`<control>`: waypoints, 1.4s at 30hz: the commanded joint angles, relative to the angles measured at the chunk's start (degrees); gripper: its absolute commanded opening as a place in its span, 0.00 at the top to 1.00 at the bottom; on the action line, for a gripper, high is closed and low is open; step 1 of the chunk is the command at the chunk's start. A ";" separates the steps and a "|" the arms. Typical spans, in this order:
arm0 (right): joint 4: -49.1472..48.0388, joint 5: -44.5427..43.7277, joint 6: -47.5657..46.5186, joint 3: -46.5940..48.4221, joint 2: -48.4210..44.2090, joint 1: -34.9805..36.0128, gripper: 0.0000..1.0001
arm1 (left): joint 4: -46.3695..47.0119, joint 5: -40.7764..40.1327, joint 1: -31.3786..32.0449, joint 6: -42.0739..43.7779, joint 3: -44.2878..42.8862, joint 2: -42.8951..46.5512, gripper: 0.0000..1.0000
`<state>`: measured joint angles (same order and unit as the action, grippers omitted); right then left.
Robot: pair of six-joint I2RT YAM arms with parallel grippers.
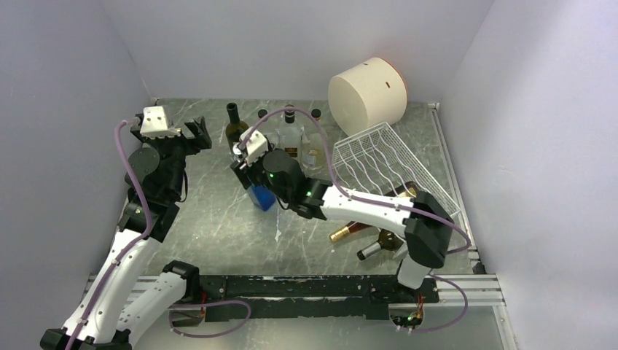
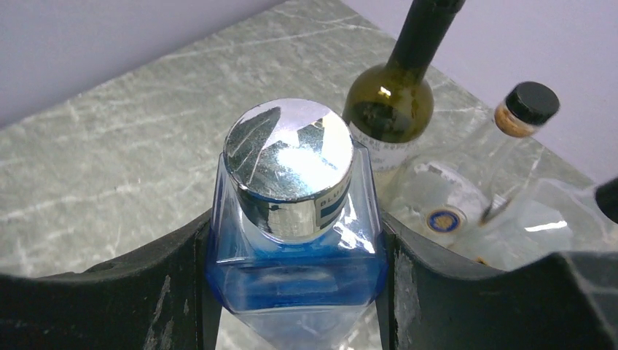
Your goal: Take the wine bottle off the wine rack
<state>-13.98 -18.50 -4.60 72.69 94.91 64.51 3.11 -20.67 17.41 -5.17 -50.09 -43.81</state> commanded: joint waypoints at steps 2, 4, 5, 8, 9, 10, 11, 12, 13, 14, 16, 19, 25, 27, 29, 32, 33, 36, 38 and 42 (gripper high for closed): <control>-15.62 0.26 5.84 8.34 4.16 -2.53 1.00 | 0.71 -1.52 -0.70 0.25 -0.67 0.72 0.11; -16.78 0.58 7.03 10.10 6.34 -3.37 1.00 | 0.73 -1.97 -0.87 0.33 -0.54 0.92 0.11; -17.45 0.77 7.24 11.02 7.36 -3.64 1.00 | 0.74 -2.19 -1.02 0.23 -0.54 1.06 0.11; -19.09 0.47 6.06 13.88 10.71 -3.90 1.00 | 0.97 -2.83 -1.43 0.20 -0.30 1.58 0.11; -19.56 0.37 5.61 14.68 11.79 -4.13 1.00 | 1.00 -2.88 -1.61 0.12 -0.27 1.66 0.11; -19.93 0.21 5.46 15.51 12.80 -4.37 1.00 | 1.01 -2.98 -1.82 0.01 -0.26 1.73 0.11; -19.96 0.13 5.57 16.74 14.21 -4.72 1.00 | 1.02 -2.98 -2.05 -0.13 -0.30 1.80 0.11; -19.61 0.36 5.89 17.83 15.15 -5.14 1.00 | 1.02 -2.90 -2.25 -0.25 -0.23 1.88 0.11; -19.37 0.57 6.20 18.83 15.95 -5.49 1.00 | 1.02 -2.75 -2.47 -0.35 -0.22 1.93 0.11; -19.34 0.77 6.53 19.57 16.72 -5.78 1.00 | 1.09 -2.68 -2.67 -0.37 -0.22 1.92 0.11; -18.60 0.73 6.59 21.06 17.99 -6.01 1.00 | 0.95 -2.43 -3.14 -0.53 -0.29 1.74 0.11; -17.37 0.98 6.57 22.01 19.23 -6.04 1.00 | 0.76 -2.05 -3.56 -0.80 -0.45 1.54 0.11; -16.26 -0.11 5.40 21.05 19.63 -5.99 1.00 | 0.75 -1.35 -4.30 -1.33 -0.45 1.33 0.12; -15.92 0.19 5.07 20.59 19.45 -5.97 0.98 | 0.67 -1.05 -4.38 -1.41 -0.51 1.21 0.12; -15.30 0.50 4.83 20.32 19.33 -5.97 0.82 | 0.60 -0.79 -4.51 -1.49 -0.58 1.03 0.12; -13.70 0.61 4.49 20.77 19.63 -5.88 0.64 | 0.50 -0.82 -4.62 -1.52 -0.54 0.93 0.12; -13.10 0.58 4.39 21.15 19.73 -5.89 0.59 | 0.57 -0.80 -4.58 -1.59 -0.54 0.92 0.12; -11.21 1.20 3.89 22.21 20.04 -5.82 0.49 | 0.49 -0.52 -4.75 -1.76 -0.54 0.92 0.12; -10.22 1.52 3.73 22.48 19.80 -5.80 0.43 | 0.53 -0.39 -4.75 -1.78 -0.47 0.84 0.13; -9.16 1.31 3.51 22.18 18.56 -5.51 0.32 | 0.27 -0.52 -4.75 -1.82 -0.77 0.37 0.13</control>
<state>-20.99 -16.88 0.30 92.05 115.35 58.83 3.14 -21.98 13.21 -6.48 -50.09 -43.09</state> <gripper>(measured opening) 0.654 0.875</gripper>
